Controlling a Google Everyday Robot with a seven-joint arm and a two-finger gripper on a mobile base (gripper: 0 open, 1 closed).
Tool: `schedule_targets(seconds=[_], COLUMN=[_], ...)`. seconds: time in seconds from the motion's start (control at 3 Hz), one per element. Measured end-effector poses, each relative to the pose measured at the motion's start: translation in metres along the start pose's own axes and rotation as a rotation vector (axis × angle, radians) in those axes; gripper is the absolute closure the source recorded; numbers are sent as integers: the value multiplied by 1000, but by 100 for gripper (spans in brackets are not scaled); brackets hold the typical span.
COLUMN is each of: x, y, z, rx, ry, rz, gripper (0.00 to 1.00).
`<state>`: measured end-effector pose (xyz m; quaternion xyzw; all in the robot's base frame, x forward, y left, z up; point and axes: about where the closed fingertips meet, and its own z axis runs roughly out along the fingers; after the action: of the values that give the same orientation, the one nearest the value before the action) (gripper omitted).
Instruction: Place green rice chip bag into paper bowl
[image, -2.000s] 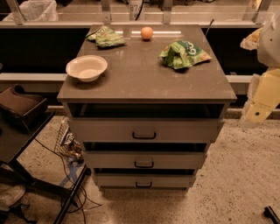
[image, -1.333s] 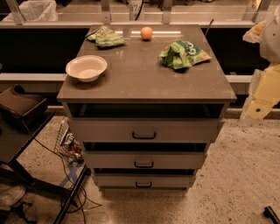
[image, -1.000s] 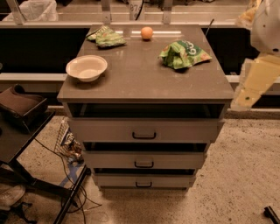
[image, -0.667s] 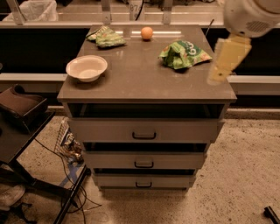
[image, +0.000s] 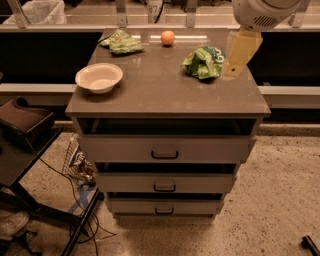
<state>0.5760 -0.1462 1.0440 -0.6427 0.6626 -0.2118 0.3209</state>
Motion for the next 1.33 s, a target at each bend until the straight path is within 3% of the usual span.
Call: schedule_targets(seconds=[0.33, 0.67, 1.0, 1.33], x=[-2, 0, 2, 2], y=[-10, -40, -61, -62], z=[19, 72, 122, 127], rx=[26, 41, 29, 27], ry=[14, 40, 41, 38], rz=[-89, -310, -447, -474], gripper=[0, 0, 0, 0])
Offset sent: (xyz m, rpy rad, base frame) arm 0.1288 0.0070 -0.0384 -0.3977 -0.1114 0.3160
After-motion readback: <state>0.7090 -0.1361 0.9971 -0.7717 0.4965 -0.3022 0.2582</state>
